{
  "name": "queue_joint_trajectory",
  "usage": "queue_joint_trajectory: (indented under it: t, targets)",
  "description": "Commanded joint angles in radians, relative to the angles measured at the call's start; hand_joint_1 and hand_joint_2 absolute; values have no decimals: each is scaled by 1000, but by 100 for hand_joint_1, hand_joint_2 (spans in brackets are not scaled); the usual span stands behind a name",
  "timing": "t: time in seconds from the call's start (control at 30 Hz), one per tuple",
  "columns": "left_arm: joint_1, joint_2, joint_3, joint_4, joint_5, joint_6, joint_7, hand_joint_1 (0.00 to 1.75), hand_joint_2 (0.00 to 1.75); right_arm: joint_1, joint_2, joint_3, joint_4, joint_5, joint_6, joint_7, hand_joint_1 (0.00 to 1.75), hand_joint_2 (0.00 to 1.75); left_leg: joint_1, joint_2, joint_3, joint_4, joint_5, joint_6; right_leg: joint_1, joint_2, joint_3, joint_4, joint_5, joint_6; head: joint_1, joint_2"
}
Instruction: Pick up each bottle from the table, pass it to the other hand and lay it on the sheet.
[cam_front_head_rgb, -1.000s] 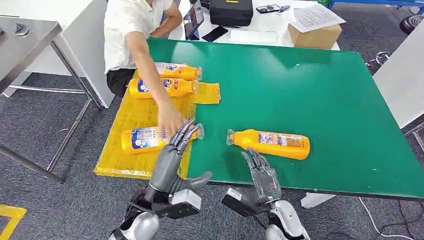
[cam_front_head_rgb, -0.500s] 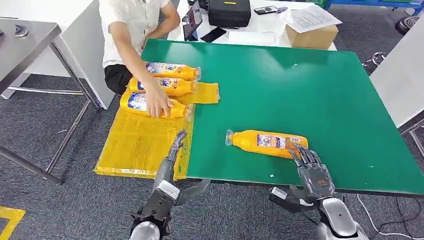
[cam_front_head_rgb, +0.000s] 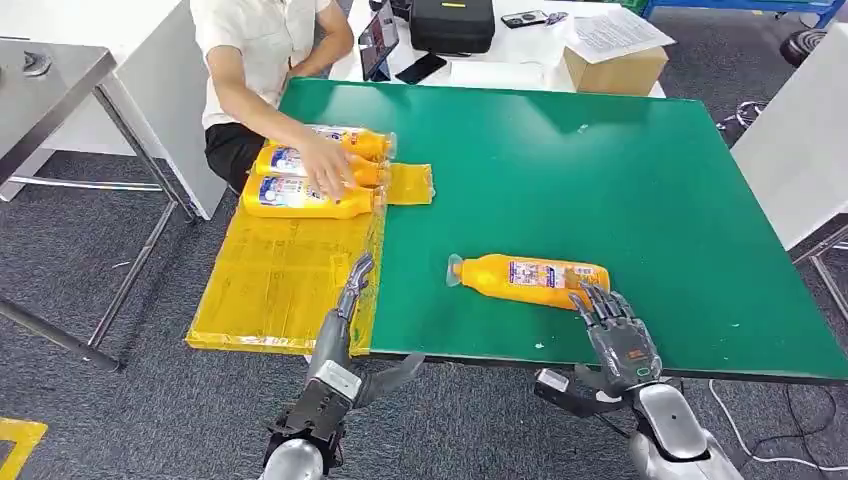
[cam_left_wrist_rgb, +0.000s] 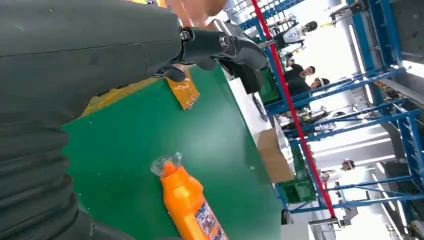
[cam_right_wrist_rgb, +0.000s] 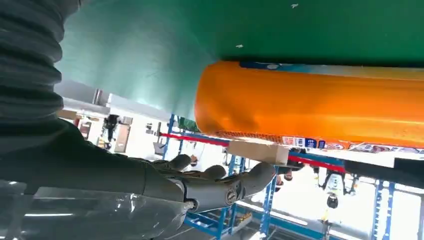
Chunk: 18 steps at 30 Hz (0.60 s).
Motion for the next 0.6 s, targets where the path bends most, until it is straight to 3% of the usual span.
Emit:
queue_joint_trajectory:
  t: [0.03,0.4,0.6]
  targets:
    - [-37,17,-26,57,5,6,-6,0,175,-211,51,36,156,-3,-50,0,0,175,0,9,0,1,0,-2,0,9,-3,1,3,-1,0,0]
    - [-12,44,-98,60,1,-53,29,0,175,-194,61,47,23,-54,-65,-14,0,175,0,12,-14,0,11,-1,0,13,-17,1,10,-1,1,0]
    - [-15,46,-115,72,2,-63,30,0,175,-191,62,51,-1,-66,-50,-13,0,175,1,-2,-9,-2,20,-2,1,0,-12,-2,8,-2,-1,0]
